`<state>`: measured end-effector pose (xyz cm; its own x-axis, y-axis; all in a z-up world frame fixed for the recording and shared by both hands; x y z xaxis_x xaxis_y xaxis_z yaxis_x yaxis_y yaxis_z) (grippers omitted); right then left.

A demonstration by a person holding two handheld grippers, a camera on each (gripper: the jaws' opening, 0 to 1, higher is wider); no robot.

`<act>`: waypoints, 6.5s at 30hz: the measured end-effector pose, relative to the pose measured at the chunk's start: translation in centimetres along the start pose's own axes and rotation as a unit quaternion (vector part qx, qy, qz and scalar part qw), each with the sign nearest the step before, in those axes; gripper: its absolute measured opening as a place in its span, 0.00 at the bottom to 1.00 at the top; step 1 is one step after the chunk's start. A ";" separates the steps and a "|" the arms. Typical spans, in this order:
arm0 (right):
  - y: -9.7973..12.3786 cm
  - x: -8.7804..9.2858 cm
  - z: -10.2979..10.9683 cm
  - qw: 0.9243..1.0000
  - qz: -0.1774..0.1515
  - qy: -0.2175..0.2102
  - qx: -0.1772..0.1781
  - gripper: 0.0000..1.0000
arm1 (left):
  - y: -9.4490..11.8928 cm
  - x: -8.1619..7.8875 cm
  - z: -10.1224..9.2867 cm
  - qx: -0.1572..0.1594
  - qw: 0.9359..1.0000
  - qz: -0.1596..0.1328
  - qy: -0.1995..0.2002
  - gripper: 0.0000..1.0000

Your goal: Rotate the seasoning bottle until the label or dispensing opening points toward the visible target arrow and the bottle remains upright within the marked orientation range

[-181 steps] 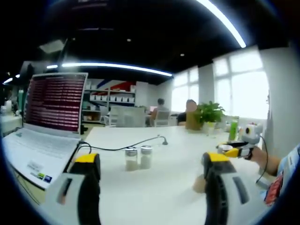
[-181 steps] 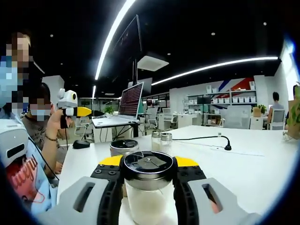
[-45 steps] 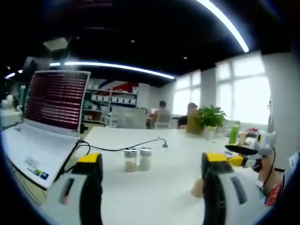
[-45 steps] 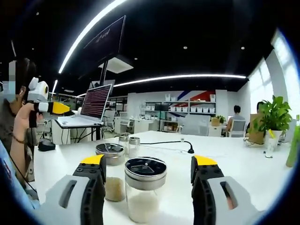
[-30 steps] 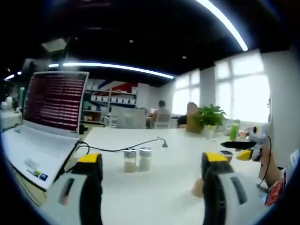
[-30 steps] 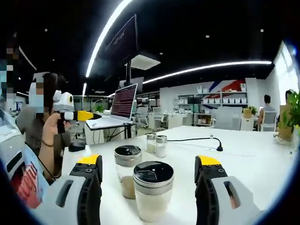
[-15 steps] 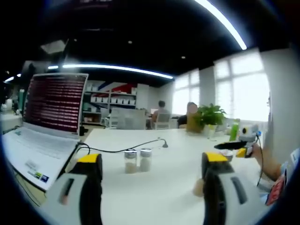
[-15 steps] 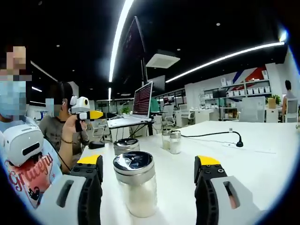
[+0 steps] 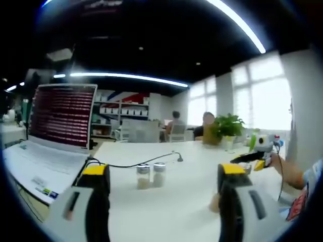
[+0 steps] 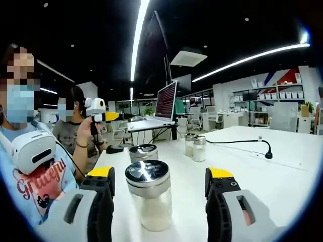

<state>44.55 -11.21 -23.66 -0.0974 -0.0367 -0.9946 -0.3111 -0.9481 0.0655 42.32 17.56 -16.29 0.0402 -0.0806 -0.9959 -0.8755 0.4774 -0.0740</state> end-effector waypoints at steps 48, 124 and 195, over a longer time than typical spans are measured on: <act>-2.7 1.6 2.2 1.000 0.017 0.000 -0.006 0.41 | 0.3 -0.1 -0.3 0.003 1.000 -0.004 -0.002 0.93; -2.6 1.6 1.0 0.976 -0.014 0.035 0.212 0.40 | -0.6 0.4 -0.4 0.017 1.000 0.004 0.017 0.92; -1.1 0.6 1.0 0.911 -0.077 0.049 0.402 0.59 | -0.7 0.6 -0.7 0.020 1.000 0.013 0.015 0.90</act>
<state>43.93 -9.86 -24.28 0.0776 0.0124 -0.9969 -0.9096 -0.4085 -0.0759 42.60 16.63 -16.76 0.0033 -0.0932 -0.9956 -0.8556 0.5151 -0.0511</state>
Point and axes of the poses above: the point that each gripper's makers call its tool centre point, and the gripper's own axes: y roughly backward along the fingers, z roughly to its left, x roughly out of its underside, the point moved 2 cm from there along y, roughly backward along the fingers, and after that the axes turned 1 degree about -z, right-handed, at the moved point
